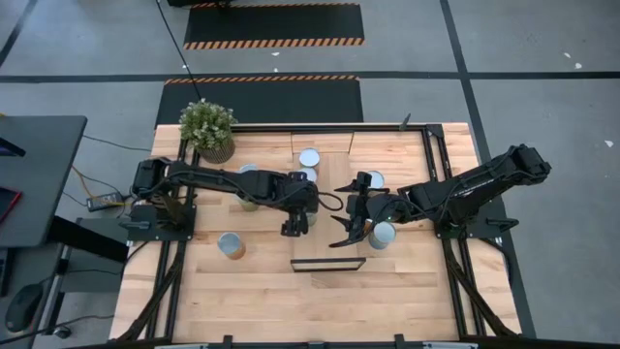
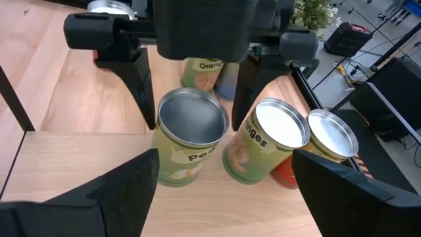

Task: Pick and place cans onto a shelf
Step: Put the canned pears on the shelf

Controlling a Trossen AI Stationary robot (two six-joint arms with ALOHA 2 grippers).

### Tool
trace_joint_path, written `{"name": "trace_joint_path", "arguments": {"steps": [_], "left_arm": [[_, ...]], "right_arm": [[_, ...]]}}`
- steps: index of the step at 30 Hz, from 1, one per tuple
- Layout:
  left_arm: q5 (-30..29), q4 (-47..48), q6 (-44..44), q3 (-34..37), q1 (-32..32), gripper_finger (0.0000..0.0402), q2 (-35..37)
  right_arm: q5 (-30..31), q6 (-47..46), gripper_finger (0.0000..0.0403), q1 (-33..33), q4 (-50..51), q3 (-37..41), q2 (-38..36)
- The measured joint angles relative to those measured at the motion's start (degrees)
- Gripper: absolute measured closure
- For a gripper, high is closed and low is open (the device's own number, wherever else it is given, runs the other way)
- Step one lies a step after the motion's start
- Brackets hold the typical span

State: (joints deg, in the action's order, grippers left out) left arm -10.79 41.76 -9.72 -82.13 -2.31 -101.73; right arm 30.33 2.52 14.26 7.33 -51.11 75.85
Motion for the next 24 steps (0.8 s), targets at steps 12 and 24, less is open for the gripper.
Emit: {"name": "trace_joint_path", "arguments": {"steps": [12, 24], "left_arm": [[-2.60, -0.53, 0.03, -0.04, -0.19, 0.0005, 1.92], [-9.66, 0.13, -1.47, -0.04, -0.15, 0.0005, 2.01]], "right_arm": [[0.00, 0.04, 0.0049, 0.04, 0.00, -0.02, -0.02], [0.00, 0.16, 0.0049, 0.04, 0.24, -0.02, -0.02]]}}
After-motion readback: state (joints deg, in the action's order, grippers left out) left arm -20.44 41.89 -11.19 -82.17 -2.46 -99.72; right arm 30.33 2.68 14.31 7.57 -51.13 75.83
